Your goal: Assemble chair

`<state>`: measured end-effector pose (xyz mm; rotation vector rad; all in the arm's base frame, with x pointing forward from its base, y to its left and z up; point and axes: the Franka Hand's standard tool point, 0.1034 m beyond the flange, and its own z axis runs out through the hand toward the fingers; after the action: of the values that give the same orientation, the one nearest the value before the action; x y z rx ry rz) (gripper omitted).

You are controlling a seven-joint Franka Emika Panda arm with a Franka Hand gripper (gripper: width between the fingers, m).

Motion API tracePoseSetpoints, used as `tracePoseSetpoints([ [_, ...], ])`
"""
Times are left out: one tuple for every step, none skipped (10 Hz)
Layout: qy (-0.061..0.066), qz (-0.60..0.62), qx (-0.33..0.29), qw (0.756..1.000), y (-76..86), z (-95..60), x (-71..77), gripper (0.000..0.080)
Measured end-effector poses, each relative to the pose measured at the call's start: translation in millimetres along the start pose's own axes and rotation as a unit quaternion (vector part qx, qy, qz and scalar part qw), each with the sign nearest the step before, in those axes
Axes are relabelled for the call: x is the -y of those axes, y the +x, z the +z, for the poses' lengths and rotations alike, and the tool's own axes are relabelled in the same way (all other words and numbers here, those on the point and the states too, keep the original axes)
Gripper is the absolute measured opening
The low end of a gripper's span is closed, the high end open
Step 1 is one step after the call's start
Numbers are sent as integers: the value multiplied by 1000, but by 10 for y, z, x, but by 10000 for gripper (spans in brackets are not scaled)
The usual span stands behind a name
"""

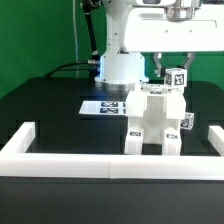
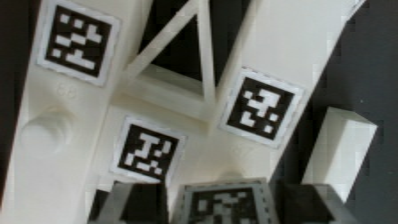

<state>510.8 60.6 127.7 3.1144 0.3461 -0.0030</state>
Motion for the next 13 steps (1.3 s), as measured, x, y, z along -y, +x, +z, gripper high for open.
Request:
tracePoseSetpoints([
  [0, 0, -1, 1000, 1, 0, 0, 290],
  [0, 1, -2, 1000, -1, -1, 8, 290],
  [0, 0, -1, 1000, -12, -1, 24, 290],
  [0, 2, -1, 1000, -14, -1, 25, 290],
  [0, 2, -1, 1000, -13, -1, 22, 290],
  [0, 2, -1, 1000, -13, -1, 22, 290],
  [1, 2, 0, 1000, -25, 0, 29, 290],
  [2, 2, 1, 1000, -40, -2, 47, 290],
  [2, 2, 1, 1000, -44, -2, 51, 290],
  [2, 2, 0, 1000, -41, -1, 49, 290],
  [1, 1, -3, 1000, -33, 0, 44, 290],
  [0, 2, -6, 1000, -25, 2, 33, 290],
  [-1, 2, -8, 1000, -22, 2, 28, 290],
])
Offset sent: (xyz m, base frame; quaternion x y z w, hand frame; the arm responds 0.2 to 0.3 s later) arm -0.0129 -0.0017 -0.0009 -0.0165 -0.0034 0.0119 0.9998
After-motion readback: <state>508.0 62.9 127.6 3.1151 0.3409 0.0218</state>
